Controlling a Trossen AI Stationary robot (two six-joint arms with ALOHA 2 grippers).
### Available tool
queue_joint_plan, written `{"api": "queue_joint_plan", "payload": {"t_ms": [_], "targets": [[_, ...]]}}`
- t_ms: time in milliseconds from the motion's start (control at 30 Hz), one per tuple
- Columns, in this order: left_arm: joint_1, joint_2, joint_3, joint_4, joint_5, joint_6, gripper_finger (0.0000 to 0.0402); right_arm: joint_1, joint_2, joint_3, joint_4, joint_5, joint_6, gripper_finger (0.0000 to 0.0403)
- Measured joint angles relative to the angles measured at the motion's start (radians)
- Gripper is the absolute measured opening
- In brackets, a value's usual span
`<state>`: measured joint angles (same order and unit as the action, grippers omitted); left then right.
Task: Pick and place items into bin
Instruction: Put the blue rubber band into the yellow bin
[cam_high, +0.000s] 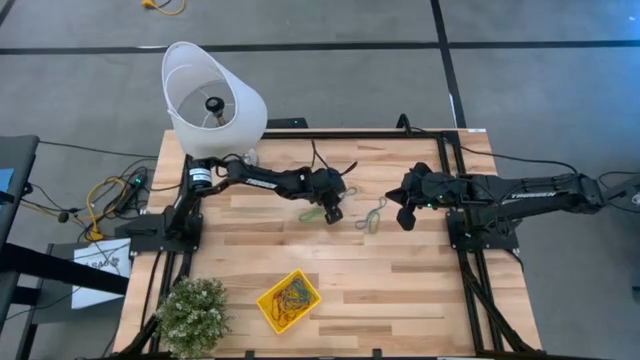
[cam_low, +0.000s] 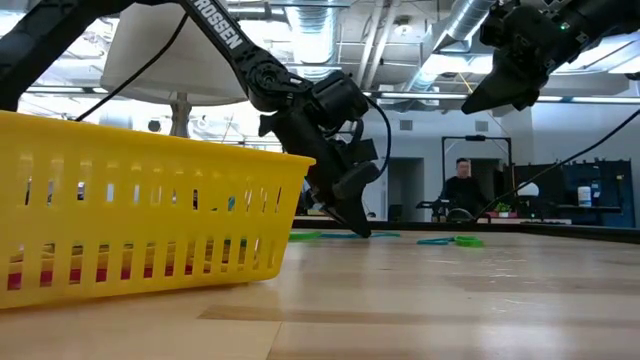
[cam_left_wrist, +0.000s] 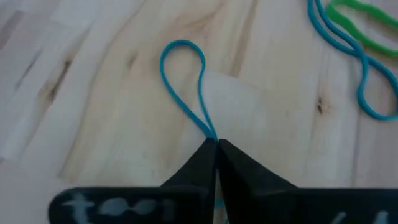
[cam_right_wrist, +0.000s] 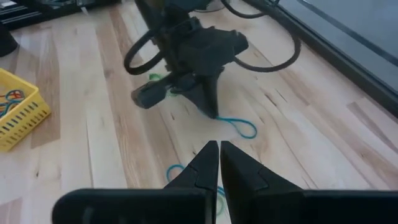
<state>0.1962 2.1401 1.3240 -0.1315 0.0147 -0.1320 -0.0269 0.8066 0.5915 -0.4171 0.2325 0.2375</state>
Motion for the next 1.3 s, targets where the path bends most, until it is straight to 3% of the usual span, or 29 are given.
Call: {"api": "queue_joint_plan", "payload": {"t_ms": [233, 533, 667, 767, 967, 1200, 1300], "targets": [[-0.093, -0.163, -0.013, -0.172, 0.061, 0.001, 0.0000, 0.000, 0.000, 0.000, 0.000, 0.000, 0.000, 0.0012], [-0.316, -0.521, -0.006, -0.414, 0.035, -0.012, 0.0000, 0.000, 0.000, 0.000, 0.000, 0.000, 0.000, 0.0012], [-0.435, -0.600, -0.006, -0.538, -0.027, -0.108, 0.0000, 0.000, 0.000, 0.000, 0.001, 0.000, 0.000, 0.0012], [-0.524, -0.608, -0.006, -0.566, -0.081, -0.168, 0.0000, 0.000, 0.000, 0.000, 0.001, 0.000, 0.000, 0.0012], [-0.626, -0.538, -0.006, -0.567, -0.066, -0.221, 0.0000, 0.000, 0.000, 0.000, 0.010, 0.000, 0.000, 0.0012], [-0.645, -0.439, -0.006, -0.570, -0.056, -0.362, 0.0000, 0.000, 0.000, 0.000, 0.014, 0.000, 0.001, 0.0012], [-0.644, -0.393, -0.005, -0.582, 0.005, -0.357, 0.0000, 0.000, 0.000, 0.000, 0.014, 0.000, 0.023, 0.0012]]}}
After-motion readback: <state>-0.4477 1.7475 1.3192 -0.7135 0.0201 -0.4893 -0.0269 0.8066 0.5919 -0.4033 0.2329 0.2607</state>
